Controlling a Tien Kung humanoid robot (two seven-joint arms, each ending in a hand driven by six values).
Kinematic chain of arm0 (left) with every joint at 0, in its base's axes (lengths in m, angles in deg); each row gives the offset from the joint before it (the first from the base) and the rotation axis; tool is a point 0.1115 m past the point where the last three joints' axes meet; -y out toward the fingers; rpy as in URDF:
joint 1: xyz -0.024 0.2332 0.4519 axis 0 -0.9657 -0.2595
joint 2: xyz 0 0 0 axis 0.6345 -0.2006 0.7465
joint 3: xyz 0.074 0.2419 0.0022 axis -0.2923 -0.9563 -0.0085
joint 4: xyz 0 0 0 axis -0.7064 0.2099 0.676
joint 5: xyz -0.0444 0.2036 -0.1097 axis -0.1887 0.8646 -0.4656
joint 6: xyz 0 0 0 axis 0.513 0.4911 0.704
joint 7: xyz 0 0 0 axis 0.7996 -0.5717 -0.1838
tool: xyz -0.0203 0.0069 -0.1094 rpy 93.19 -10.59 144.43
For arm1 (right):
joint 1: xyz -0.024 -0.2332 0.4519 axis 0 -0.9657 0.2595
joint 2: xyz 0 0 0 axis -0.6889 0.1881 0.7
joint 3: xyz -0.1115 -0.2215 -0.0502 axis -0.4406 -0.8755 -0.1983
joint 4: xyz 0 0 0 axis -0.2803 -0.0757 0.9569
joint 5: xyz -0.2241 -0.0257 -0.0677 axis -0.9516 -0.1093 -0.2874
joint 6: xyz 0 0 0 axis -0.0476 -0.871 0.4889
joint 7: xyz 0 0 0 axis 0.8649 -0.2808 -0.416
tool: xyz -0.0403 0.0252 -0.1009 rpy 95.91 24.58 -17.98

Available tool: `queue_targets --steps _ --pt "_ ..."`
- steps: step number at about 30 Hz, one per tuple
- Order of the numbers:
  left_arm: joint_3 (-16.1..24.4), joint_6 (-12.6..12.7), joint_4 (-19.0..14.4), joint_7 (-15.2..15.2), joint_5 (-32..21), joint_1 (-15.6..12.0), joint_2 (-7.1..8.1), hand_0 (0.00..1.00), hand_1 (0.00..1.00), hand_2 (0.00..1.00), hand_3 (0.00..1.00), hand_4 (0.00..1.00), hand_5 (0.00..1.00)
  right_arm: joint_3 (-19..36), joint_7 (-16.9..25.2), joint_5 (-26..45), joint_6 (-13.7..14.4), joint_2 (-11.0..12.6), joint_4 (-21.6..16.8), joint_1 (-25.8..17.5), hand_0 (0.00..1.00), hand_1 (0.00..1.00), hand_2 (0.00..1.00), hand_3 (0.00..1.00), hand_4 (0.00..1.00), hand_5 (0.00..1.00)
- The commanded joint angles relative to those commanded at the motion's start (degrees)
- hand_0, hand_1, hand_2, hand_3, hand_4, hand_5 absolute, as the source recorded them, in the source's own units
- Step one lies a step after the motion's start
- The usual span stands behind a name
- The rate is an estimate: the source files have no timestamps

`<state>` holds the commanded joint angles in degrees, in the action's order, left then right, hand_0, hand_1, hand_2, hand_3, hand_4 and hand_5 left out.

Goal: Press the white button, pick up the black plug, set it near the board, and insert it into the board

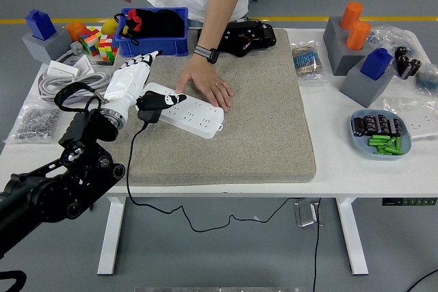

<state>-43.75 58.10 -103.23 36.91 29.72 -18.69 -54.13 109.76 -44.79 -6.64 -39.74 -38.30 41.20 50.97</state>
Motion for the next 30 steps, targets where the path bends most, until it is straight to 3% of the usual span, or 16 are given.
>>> queue_targets --steps 5,6,7,13,21,30 --pt "1.2 0.2 -2.91 7.37 -2.43 -3.34 3.84 0.948 0.965 0.897 0.886 0.978 0.57 0.26 -0.01 -0.25 -0.01 0.02 0.0 -0.11 0.757 0.637 0.623 0.606 0.651 0.403" --pt "1.26 0.06 -3.11 8.18 -2.58 -3.79 4.29 0.892 0.895 0.784 0.813 0.903 0.553 0.29 0.0 -0.27 0.0 0.05 -0.03 -0.11 0.757 0.637 0.623 0.606 0.651 0.403" --pt "1.33 -0.14 -3.36 8.96 -2.75 -4.33 4.8 0.892 0.895 0.784 0.813 0.903 0.553 0.35 0.02 -0.28 0.02 0.09 -0.06 -0.11 0.757 0.637 0.623 0.606 0.651 0.403" --pt "1.24 -1.43 -4.88 10.05 -1.76 -6.99 7.07 0.902 0.907 0.817 0.843 0.906 0.585 0.51 0.07 -0.38 0.05 0.22 -0.12 -0.02 0.757 0.637 0.623 0.606 0.651 0.403" --pt "-0.29 -2.2 -4.9 9.24 -0.74 -8.19 7.98 0.908 0.915 0.837 0.855 0.899 0.58 0.81 0.11 -0.4 0.06 0.2 -0.21 0.14 0.757 0.637 0.622 0.606 0.651 0.402" --pt "-1.34 -2.84 -3.79 8.19 -0.36 -7.72 7.47 0.911 0.919 0.837 0.857 0.886 0.575 0.64 0.11 -0.42 0.05 0.13 -0.17 0.1 0.756 0.637 0.622 0.606 0.651 0.403"
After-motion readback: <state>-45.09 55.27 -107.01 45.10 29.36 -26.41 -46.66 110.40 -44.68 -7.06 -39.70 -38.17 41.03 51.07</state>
